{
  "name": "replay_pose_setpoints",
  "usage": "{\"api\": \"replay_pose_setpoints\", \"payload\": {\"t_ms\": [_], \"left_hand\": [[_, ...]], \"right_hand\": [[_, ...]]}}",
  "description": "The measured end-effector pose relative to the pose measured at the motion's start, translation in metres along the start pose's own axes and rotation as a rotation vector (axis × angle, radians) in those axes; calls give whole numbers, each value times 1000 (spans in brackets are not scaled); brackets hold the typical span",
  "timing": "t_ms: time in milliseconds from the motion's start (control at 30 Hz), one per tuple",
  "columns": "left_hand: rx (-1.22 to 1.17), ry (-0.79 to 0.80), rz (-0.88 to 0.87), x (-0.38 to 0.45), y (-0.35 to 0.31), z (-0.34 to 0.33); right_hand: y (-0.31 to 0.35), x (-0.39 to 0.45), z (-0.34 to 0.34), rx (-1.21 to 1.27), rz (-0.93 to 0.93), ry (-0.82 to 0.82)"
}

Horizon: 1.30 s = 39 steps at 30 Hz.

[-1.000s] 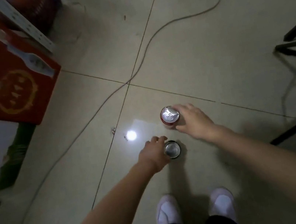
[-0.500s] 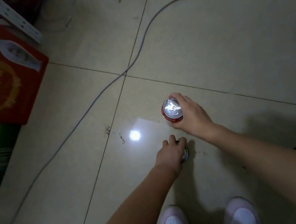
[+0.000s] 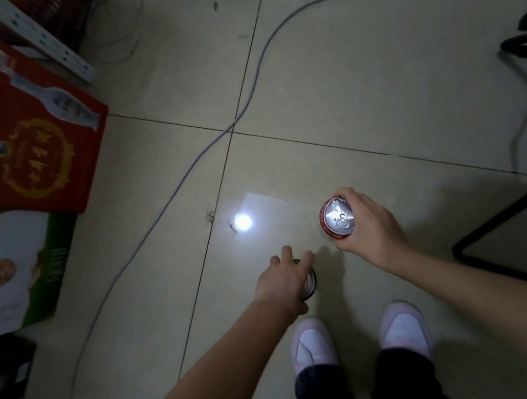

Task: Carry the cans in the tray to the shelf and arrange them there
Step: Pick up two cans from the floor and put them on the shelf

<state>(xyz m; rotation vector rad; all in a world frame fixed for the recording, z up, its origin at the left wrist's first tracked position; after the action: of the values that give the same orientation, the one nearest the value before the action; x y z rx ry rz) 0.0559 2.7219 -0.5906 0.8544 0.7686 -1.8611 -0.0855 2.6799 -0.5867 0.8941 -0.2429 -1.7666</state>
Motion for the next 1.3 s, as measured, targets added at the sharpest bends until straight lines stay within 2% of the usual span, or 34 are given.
{"api": "replay_pose_setpoints", "payload": {"t_ms": [167, 333, 500, 733, 867, 1000, 1100, 1300], "left_hand": [[-72, -12, 18, -101, -20, 69], [-138, -235, -19, -236, -49, 189], [-161, -492, -206, -378, -112, 294], [-182, -585, -568, -504, -241, 374], [-124, -567, -798, -552, -328, 392], [-2, -505, -991, -590, -421, 379], [62, -435, -1104, -611, -486, 349], [153, -200, -1290, -653, -599, 261]], "right_hand": [[52, -68, 75, 14, -28, 15], [118, -155, 213, 181, -89, -103], [168, -272, 366, 214, -91, -261], [176, -439, 520, 210, -174, -555], [152, -544, 571, 261, -235, -774], [120, -656, 590, 346, -326, -948], [87, -737, 589, 360, -417, -1035], [27, -876, 559, 358, -713, -1111]]}}
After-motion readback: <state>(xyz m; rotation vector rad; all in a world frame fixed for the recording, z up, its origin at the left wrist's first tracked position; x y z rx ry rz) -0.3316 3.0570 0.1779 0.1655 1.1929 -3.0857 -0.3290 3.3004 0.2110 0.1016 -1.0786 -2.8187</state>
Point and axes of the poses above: each hand's wrist, its own x-axis towards the middle knuckle, its own z-axis out of the back of the hand, y = z × x, the point moved 8 cm from there along x, towards the middle knuckle, and after that the axes turned 2 degrees about -y, right-handed, at the moved point
